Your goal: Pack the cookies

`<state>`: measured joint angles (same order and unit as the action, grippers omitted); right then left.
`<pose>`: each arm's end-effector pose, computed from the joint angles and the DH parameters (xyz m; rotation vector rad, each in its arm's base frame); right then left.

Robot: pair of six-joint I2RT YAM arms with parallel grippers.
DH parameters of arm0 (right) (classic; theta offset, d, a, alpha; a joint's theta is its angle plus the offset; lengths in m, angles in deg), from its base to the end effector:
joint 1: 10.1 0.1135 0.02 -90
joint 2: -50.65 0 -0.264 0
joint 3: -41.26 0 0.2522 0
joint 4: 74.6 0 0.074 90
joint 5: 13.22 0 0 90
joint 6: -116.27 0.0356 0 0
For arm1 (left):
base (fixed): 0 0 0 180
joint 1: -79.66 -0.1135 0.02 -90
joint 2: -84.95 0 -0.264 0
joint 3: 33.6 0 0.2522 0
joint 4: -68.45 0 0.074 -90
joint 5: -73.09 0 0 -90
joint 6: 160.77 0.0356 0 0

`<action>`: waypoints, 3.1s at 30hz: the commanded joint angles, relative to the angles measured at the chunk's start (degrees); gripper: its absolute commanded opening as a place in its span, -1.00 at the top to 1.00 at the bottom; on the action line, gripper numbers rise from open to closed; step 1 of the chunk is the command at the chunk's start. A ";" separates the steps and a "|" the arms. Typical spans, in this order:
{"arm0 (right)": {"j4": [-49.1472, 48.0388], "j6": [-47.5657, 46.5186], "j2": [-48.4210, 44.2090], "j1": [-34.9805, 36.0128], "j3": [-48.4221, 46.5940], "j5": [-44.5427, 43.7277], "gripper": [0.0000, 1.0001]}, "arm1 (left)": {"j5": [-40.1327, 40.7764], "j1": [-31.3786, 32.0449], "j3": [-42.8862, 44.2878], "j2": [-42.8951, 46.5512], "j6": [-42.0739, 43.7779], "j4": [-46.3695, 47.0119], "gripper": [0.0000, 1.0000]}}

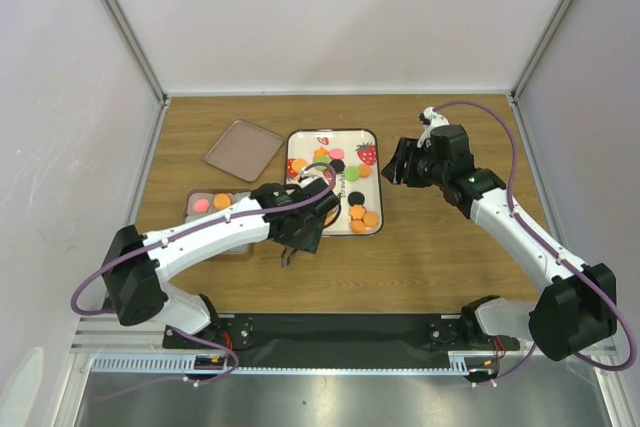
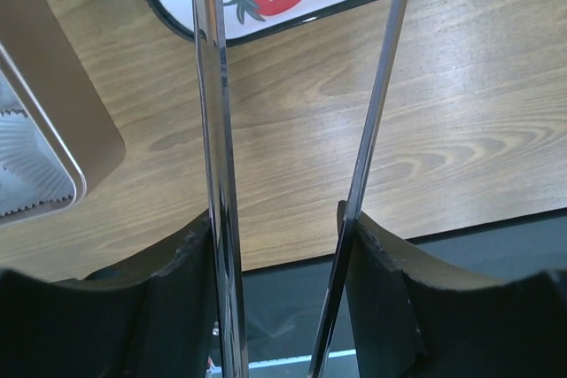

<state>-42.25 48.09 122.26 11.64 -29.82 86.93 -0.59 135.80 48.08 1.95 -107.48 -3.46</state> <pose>0.2582 0.1097 0.3025 -0.1048 2.1996 0.6256 0.1594 -0.2196 0.2662 0.4046 2.7062 -0.0217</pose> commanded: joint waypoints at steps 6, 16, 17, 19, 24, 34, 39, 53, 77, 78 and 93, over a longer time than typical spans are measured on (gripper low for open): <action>-0.83 -1.08 0.28 -0.03 -0.51 -0.57 -0.18 | -0.32 0.46 -1.12 -1.90 2.17 3.31 -0.14; -0.84 -0.99 0.28 -0.03 -0.51 -0.22 -0.17 | 1.87 2.31 -1.39 -4.97 2.43 1.99 -0.11; -0.92 -0.99 0.28 -0.11 -0.43 -0.22 -0.17 | 2.05 2.66 -1.56 -5.32 2.52 1.81 -0.11; -0.92 -0.99 0.37 -0.12 -0.42 -0.13 -0.17 | 2.05 2.84 -1.65 -5.42 2.43 1.81 -0.11; -0.92 -0.91 0.46 -0.12 -0.42 -0.04 -0.16 | 3.11 3.01 -2.00 -5.42 2.17 0.85 -0.07; -0.92 -0.99 0.37 -0.11 -0.51 0.04 -0.17 | 2.93 3.54 -1.92 -6.56 3.40 0.32 -0.01; -0.84 -1.17 0.37 -0.12 -0.51 0.04 -0.17 | 3.37 4.33 -1.65 -7.44 3.66 0.05 0.05; -0.75 -1.08 0.10 -0.03 -0.60 -0.05 -0.15 | 8.29 1.08 3.01 -3.58 3.93 -2.93 0.28; -0.92 -0.82 0.54 -0.03 -0.51 1.10 -0.14 | -3.30 -29.33 -10.87 22.09 1.11 -2.14 0.28; -0.92 -0.82 0.54 -0.03 -0.51 1.10 -0.14 | -4.00 -30.64 -11.92 22.70 1.37 -1.36 0.28; -1.01 -0.73 0.37 -0.03 -0.42 1.36 -0.14 | -7.53 -34.61 -16.06 21.74 2.34 2.60 0.28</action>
<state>-42.27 48.05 122.65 11.64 -29.82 87.81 -7.08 101.97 32.27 23.21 -106.08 -3.63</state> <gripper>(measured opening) 0.573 0.403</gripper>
